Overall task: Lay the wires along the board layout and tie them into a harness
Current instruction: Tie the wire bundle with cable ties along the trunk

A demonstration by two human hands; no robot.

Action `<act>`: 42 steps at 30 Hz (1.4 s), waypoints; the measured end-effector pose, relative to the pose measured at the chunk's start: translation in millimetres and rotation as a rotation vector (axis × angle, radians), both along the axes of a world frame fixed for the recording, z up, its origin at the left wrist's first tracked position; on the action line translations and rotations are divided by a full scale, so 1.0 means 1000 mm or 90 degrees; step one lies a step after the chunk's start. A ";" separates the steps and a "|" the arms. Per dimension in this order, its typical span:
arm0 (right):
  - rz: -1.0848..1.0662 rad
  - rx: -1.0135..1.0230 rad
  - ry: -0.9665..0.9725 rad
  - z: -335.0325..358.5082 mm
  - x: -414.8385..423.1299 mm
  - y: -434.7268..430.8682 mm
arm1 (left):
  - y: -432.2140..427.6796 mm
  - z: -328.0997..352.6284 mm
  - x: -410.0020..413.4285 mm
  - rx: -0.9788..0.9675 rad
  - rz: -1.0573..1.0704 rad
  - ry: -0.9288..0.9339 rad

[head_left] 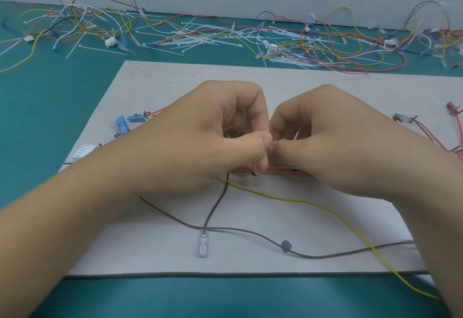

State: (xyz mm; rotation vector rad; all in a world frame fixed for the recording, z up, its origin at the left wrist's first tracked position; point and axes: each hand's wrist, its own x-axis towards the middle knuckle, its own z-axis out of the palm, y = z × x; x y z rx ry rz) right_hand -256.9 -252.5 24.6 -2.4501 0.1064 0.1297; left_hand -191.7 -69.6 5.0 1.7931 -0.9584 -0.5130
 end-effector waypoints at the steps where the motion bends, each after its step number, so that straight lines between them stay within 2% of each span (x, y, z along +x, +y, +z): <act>1: 0.005 0.001 0.001 0.000 0.000 0.000 | 0.000 -0.001 0.000 0.001 0.002 -0.007; 9: 0.026 0.044 -0.002 0.001 0.000 -0.003 | -0.001 -0.004 0.005 0.006 0.059 -0.111; 16: 0.037 0.089 0.007 0.002 0.001 -0.005 | 0.004 0.001 0.008 0.002 0.076 -0.073; 32: 0.051 0.107 0.016 0.001 0.001 -0.007 | 0.004 0.004 0.007 0.027 0.052 -0.096; 42: 0.045 0.095 0.006 0.002 0.001 -0.007 | 0.003 0.000 0.006 0.036 0.028 -0.064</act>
